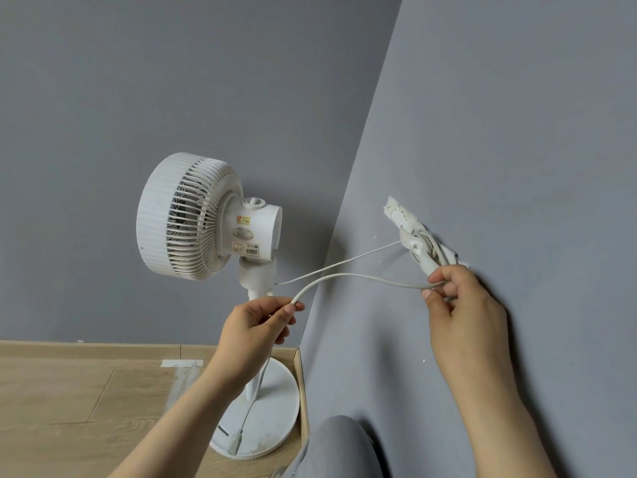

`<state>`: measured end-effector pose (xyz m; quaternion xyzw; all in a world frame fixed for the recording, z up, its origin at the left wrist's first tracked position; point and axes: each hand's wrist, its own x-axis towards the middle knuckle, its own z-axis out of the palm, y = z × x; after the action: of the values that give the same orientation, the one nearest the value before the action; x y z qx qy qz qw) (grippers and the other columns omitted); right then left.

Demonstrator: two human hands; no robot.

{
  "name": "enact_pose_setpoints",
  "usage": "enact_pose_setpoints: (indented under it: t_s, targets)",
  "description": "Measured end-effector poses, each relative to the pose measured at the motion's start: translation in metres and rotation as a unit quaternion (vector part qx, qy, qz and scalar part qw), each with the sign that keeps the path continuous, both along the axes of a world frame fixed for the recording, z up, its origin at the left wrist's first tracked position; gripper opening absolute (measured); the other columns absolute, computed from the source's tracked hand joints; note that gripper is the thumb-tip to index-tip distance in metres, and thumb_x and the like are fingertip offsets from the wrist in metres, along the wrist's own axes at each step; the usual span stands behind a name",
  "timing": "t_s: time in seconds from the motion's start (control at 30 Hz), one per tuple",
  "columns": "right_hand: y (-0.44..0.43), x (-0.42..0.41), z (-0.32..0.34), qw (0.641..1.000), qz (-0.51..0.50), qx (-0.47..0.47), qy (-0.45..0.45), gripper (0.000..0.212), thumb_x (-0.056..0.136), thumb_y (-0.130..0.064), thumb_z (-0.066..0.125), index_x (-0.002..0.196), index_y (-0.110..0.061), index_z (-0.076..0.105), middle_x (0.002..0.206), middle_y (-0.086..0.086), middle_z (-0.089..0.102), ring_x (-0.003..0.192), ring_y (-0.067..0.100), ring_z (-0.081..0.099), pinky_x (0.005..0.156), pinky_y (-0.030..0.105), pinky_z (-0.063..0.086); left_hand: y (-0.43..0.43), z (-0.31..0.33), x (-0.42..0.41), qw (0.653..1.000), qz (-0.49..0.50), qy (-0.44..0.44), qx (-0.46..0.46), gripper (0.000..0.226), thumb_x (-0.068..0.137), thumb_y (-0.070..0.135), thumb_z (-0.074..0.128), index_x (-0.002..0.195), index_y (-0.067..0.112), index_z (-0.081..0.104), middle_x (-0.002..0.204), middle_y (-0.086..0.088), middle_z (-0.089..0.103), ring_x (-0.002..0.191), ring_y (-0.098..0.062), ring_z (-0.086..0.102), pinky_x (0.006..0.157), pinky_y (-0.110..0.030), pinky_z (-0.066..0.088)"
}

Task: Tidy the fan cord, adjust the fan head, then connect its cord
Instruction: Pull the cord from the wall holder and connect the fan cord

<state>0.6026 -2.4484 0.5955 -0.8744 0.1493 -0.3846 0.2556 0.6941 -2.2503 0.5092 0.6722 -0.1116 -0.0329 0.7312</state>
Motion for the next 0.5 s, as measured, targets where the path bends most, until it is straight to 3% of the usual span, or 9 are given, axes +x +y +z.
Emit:
enact_pose_setpoints:
  t_s: [0.13,0.23,0.5]
  targets:
    - [0.0,0.001,-0.004,0.998,-0.022,0.046,0.03,0.02,0.086,0.002,0.057,0.096,-0.014,0.061,0.088,0.005,0.065,0.081,0.028,0.065,0.075,0.032,0.05,-0.001,-0.004,-0.002,1.0,-0.003,0.011,0.019,0.02,0.092,0.013,0.059,0.086,0.019,0.077,0.067,0.001,0.065,0.059,-0.008,0.055,0.06,-0.02,0.049]
    - [0.002,0.001,-0.008,0.995,-0.014,0.079,0.056,0.026,0.086,-0.003,0.059,0.108,-0.016,0.061,0.104,0.006,0.067,0.083,0.03,0.067,0.081,0.045,0.054,0.0,-0.008,-0.001,0.999,-0.008,0.024,0.027,0.02,0.092,0.012,0.059,0.086,0.017,0.077,0.069,-0.001,0.065,0.059,-0.009,0.056,0.059,-0.019,0.049]
    - [0.011,0.017,-0.011,0.984,0.019,0.119,0.129,0.047,0.089,-0.02,0.059,0.135,-0.02,0.047,0.093,0.006,0.066,0.089,0.023,0.062,0.087,0.032,0.049,-0.009,-0.005,0.003,0.996,-0.062,0.055,0.03,0.026,0.096,0.022,0.054,0.088,0.014,0.077,0.07,-0.003,0.067,0.061,-0.015,0.056,0.062,-0.025,0.05]
